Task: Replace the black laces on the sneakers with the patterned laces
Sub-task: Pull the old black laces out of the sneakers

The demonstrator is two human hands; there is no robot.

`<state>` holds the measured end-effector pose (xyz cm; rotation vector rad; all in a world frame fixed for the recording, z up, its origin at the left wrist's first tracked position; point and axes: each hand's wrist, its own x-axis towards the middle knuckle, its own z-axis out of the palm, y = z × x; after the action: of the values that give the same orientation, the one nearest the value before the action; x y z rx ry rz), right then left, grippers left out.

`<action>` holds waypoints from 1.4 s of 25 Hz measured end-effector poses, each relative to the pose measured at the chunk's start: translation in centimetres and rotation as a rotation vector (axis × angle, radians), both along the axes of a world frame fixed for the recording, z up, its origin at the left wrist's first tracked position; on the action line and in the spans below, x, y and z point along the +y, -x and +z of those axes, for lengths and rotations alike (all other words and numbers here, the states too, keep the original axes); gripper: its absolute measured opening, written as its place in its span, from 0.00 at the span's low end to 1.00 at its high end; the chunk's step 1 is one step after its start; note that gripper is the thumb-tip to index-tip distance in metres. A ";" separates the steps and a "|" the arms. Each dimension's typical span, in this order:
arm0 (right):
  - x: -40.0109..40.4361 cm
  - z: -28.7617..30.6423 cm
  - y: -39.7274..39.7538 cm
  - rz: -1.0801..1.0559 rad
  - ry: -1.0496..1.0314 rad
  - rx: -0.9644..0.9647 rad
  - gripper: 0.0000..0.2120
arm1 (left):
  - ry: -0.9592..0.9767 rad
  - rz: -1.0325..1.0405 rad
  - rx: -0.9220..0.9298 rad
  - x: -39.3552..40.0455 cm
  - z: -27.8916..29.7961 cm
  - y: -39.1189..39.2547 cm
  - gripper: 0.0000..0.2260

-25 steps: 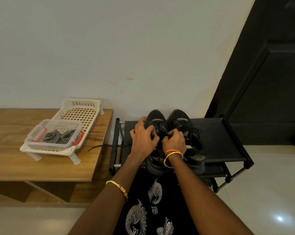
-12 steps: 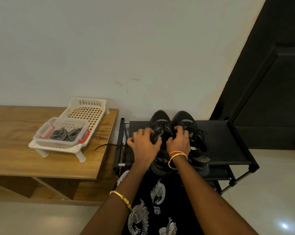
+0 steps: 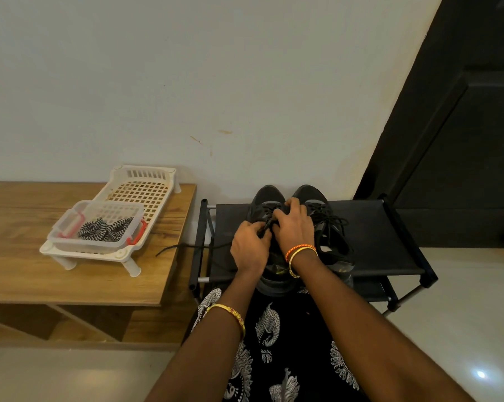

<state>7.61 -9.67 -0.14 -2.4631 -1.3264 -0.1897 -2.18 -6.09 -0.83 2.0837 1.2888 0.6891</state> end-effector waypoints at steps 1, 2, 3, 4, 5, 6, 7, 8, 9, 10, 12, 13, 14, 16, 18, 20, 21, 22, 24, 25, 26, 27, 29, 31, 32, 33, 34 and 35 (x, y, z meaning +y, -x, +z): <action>0.0 0.1 -0.3 0.014 0.007 -0.010 0.07 | -0.026 -0.014 0.023 0.1 -0.2 0.1 0.12; -0.1 0.1 -0.4 0.029 0.006 -0.002 0.06 | -0.049 -0.029 0.044 0.2 -0.3 0.2 0.12; -0.2 0.0 -0.5 0.041 -0.013 0.029 0.05 | -0.064 -0.037 0.055 0.2 -0.3 0.3 0.11; -0.3 0.0 -0.5 0.041 -0.050 0.082 0.05 | -0.071 -0.038 0.055 0.2 -0.4 0.3 0.11; -0.4 -0.1 -0.5 0.032 -0.092 0.146 0.04 | -0.072 -0.034 0.053 0.2 -0.5 0.2 0.11; -0.4 0.0 -0.6 0.014 -0.130 0.222 0.03 | -0.074 -0.030 0.050 0.2 -0.7 0.2 0.11; -0.3 0.2 -0.8 -0.014 -0.166 0.303 0.03 | -0.075 -0.027 0.050 0.3 -0.8 0.1 0.11; -0.1 0.2 -1.1 -0.068 -0.210 0.413 0.03 | -0.075 -0.027 0.051 0.3 -0.9 0.1 0.11; 0.4 0.3 -1.6 -0.169 -0.282 0.559 0.05 | -0.077 -0.029 0.053 0.3 -1.0 0.2 0.12; 0.8 0.6 -2.2 -0.312 -0.382 0.761 0.07 | -0.079 -0.034 0.055 0.4 -1.0 0.2 0.12; 1.1 1.2 -3.1 -0.541 -0.534 1.201 0.07 | -0.082 -0.050 0.061 0.4 -1.1 0.1 0.13; 1.1 1.4 -3.2 -0.571 -0.564 1.359 0.05 | -0.085 -0.054 0.062 0.4 -1.1 0.1 0.13; 1.1 1.8 -3.2 -0.564 -0.555 1.428 0.04 | -0.085 -0.049 0.060 0.4 -1.2 0.1 0.13; 0.7 2.8 -2.5 -0.442 -0.547 1.242 0.08 | -0.074 -0.034 0.048 0.5 -1.5 0.0 0.13; -0.1 3.4 -1.1 -0.202 -0.558 0.618 0.07 | -0.057 -0.030 0.037 0.5 -1.7 0.0 0.14; -0.5 3.7 0.4 -0.007 -0.366 0.141 0.05 | -0.054 -0.020 0.024 0.4 -1.7 0.0 0.14; -0.3 3.4 0.8 0.015 -0.183 0.071 0.06 | -0.055 -0.018 0.018 0.3 -1.8 0.0 0.14; -0.1 2.9 1.1 -0.005 -0.016 0.063 0.07 | -0.054 -0.018 0.018 0.4 -1.8 0.0 0.14; -0.1 1.9 1.4 -0.062 0.136 0.093 0.09 | -0.054 -0.019 0.033 0.3 -1.8 0.1 0.14; -0.2 1.5 1.4 -0.067 0.127 0.093 0.09 | -0.056 -0.018 0.039 0.3 -1.8 0.1 0.14; -0.4 1.1 1.3 -0.063 0.093 0.098 0.09 | -0.058 -0.018 0.040 0.4 -1.8 0.1 0.14; -0.6 0.9 1.3 -0.047 0.037 0.108 0.09 | -0.060 -0.018 0.040 0.4 -1.9 0.1 0.14; -1.1 0.5 1.0 -0.011 -0.079 0.167 0.06 | -0.064 -0.017 0.038 0.4 -2.0 0.1 0.14; -1.3 0.7 0.6 0.005 -0.218 0.282 0.04 | -0.071 -0.015 0.038 0.4 -2.1 0.1 0.14; -1.5 1.2 0.5 -0.016 -0.328 0.411 0.05 | -0.072 -0.015 0.037 0.5 -2.0 0.2 0.14; -1.7 1.8 0.3 -0.062 -0.493 0.625 0.06 | -0.069 -0.017 0.033 0.5 -2.0 0.2 0.14; -2.0 2.7 0.0 -0.131 -0.703 0.914 0.07 | -0.067 -0.020 0.025 0.5 -2.0 0.2 0.14; -2.4 3.7 -0.3 -0.197 -0.915 1.229 0.09 | -0.066 -0.024 0.015 0.5 -2.0 0.2 0.15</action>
<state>7.96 -12.03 3.56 -1.3848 -0.2998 0.4961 -2.38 -5.58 -2.85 2.1582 1.2625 0.7153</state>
